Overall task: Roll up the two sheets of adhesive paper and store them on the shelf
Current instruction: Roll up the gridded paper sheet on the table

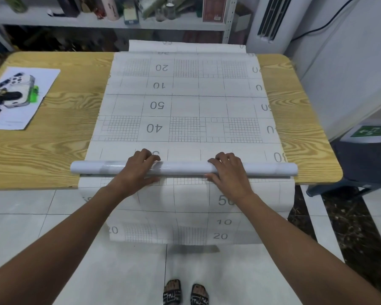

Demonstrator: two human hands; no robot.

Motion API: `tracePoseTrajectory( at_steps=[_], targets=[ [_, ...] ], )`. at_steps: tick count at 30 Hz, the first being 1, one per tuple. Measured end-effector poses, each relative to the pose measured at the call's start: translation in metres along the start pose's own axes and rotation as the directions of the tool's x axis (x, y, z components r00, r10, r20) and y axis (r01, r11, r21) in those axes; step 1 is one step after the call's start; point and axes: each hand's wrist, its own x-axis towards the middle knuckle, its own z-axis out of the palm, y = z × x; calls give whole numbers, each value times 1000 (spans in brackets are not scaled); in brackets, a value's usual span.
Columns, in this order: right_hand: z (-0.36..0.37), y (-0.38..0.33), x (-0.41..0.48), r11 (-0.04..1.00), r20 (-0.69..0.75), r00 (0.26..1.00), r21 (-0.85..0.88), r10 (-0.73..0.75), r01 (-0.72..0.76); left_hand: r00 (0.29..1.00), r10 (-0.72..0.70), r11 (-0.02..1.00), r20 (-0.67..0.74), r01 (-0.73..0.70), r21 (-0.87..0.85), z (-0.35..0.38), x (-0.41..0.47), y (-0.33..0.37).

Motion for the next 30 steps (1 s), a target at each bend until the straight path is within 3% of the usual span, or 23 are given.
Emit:
tracePoseTrajectory(
  at_steps=[18,25,30],
  targets=[
    [1,5,-7,1000,-49,999,-1,16,-16,997,-71,995,36,68,77,5,6,5],
    [-2,6,-8,999,-40,999,27,25,-24,999,-32,996,14,31,88,8,2,6],
    [-1,7,-5,1000,0,1000,12,9,-9,996,-84,995,17,83,59,10,4,4]
  ],
)
